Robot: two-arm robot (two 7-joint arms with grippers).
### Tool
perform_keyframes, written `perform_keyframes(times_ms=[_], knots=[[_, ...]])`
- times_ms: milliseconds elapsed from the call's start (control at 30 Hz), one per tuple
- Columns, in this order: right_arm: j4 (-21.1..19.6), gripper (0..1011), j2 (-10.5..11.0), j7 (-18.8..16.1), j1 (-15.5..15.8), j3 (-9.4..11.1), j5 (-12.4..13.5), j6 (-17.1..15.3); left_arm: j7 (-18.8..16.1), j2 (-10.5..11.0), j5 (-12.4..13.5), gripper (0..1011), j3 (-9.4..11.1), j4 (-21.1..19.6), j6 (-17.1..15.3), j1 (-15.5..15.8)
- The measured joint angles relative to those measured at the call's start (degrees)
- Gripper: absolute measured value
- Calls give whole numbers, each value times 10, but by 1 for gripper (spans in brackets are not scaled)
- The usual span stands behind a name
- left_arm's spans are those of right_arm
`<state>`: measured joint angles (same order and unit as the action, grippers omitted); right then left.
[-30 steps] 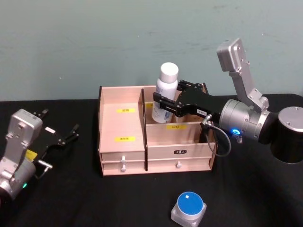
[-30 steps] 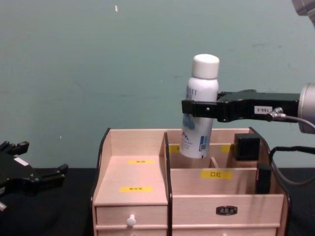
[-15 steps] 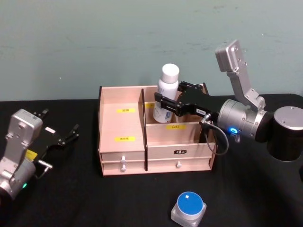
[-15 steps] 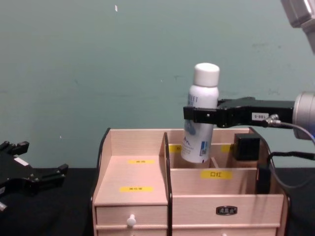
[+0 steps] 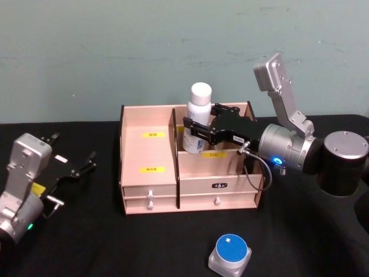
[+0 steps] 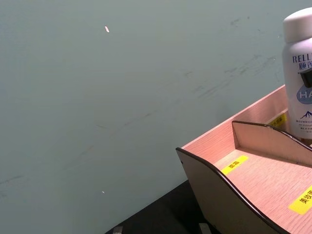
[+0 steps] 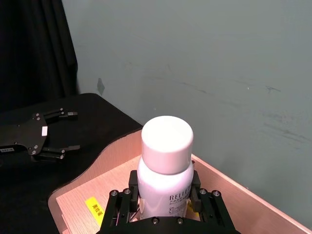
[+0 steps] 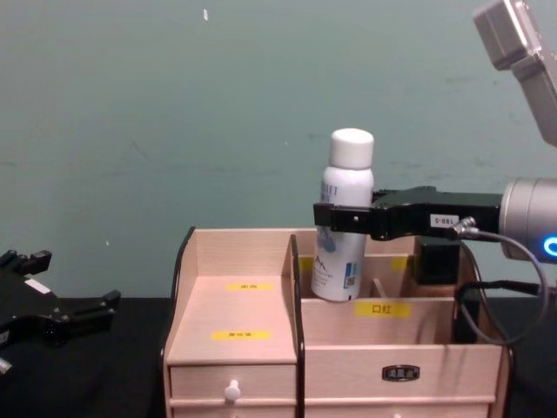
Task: Pick up the facial cleanser and watermelon frost from the table and place them into the tiered storage box.
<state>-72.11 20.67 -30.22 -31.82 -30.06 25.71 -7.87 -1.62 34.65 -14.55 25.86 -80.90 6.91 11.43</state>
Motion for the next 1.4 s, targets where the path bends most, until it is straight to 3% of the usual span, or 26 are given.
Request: perform_keyframes(times_ms=[1000,1400], knots=[[-1,592,-2,-2,-9,10,-3,-1,0,0,0,1009,0,0,0,0],[26,592,-12,-4,-20,6,-6,4,0,0,0,1010,0,0,0,0]])
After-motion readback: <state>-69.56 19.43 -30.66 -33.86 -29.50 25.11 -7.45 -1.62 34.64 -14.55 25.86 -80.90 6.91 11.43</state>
